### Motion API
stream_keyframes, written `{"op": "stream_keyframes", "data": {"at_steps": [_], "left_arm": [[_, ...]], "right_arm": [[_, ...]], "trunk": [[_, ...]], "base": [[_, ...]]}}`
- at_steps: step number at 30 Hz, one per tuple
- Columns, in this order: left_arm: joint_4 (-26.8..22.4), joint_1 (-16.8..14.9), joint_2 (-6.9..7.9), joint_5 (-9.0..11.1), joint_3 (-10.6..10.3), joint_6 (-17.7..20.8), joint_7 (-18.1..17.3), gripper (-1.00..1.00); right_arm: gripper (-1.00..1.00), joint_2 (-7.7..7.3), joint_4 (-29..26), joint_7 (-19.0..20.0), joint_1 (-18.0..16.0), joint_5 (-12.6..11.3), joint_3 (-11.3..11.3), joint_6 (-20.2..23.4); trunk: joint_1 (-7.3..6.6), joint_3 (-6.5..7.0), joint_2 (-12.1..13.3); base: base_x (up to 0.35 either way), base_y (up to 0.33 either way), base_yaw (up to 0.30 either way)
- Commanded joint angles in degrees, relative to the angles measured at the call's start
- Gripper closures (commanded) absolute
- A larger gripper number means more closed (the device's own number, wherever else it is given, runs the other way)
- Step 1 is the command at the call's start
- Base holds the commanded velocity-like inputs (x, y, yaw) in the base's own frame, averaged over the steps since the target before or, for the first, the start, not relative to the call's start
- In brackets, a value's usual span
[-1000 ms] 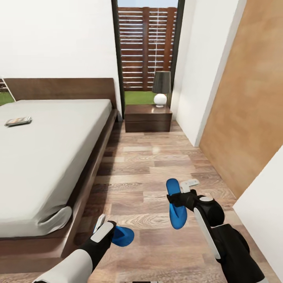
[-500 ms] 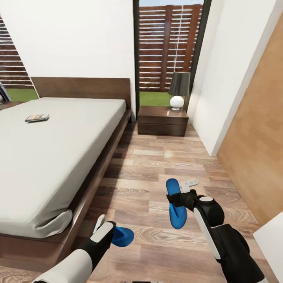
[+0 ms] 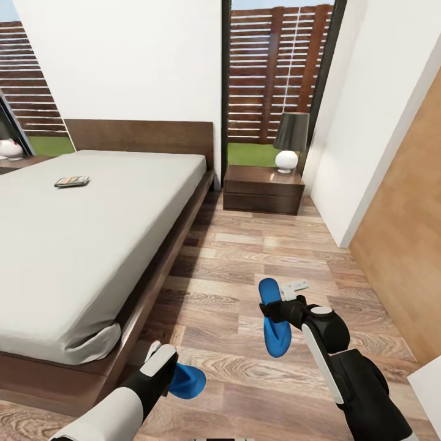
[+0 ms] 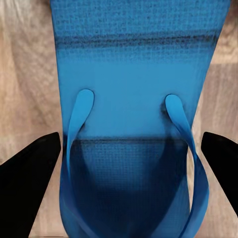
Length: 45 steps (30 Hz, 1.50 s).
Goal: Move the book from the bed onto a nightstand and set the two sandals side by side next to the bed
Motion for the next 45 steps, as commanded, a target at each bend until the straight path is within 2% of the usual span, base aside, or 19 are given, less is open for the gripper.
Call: {"op": "stream_keyframes", "data": {"at_steps": [1,7,14,18,21,26,30,45], "left_arm": [[-0.1,0.0,0.06,0.4,-0.5,-0.3,0.5,1.0],[-0.3,-0.2,-0.04,0.1,-0.8,0.1,1.1,1.0],[-0.4,-0.7,0.02,-0.1,-0.8,2.0,0.5,1.0],[0.2,-3.4,0.08,-0.2,-0.6,2.5,-2.8,1.0],[0.5,-5.1,0.07,-0.2,-0.6,2.5,-3.8,1.0],[0.7,-8.0,-0.06,-0.2,-0.5,2.4,-4.3,1.0],[0.7,-9.0,-0.15,-0.2,-0.5,2.3,-4.4,1.0],[2.6,-9.4,-0.04,0.1,-0.3,0.9,-3.6,1.0]], "right_arm": [[1.0,-0.04,-0.1,-0.1,0.0,-0.3,0.0,0.3],[1.0,-0.08,-0.1,-0.1,-0.1,-0.2,-0.3,0.3],[1.0,-0.04,-0.1,0.0,-0.1,-0.2,-0.5,0.3],[1.0,0.03,-0.1,0.0,-1.2,-0.4,-0.7,0.4],[1.0,0.04,-0.1,0.0,-1.9,-0.7,-0.7,0.6],[1.0,0.05,-0.1,0.0,-2.8,-1.0,-0.8,1.1],[1.0,0.12,-0.1,0.0,-2.9,-1.1,-0.8,1.2],[1.0,0.31,-0.1,0.0,-3.0,-1.1,-0.8,1.3]], "trunk": [[-0.01,-0.05,0.0],[-0.01,-0.05,0.0],[0.17,-1.6,-0.1],[0.27,-2.49,-0.2],[0.35,-3.15,-0.2],[0.48,-4.26,-0.3],[0.58,-5.14,-0.3],[0.97,-8.47,-0.5]], "base": [[0.001,-0.001,0.008],[0.0,0.0,0.004],[0.0,0.0,0.0],[0.0,0.0,0.0],[0.0,0.0,0.0],[0.0,0.0,0.0],[0.0,0.0,0.0],[0.0,0.0,0.0]]}}
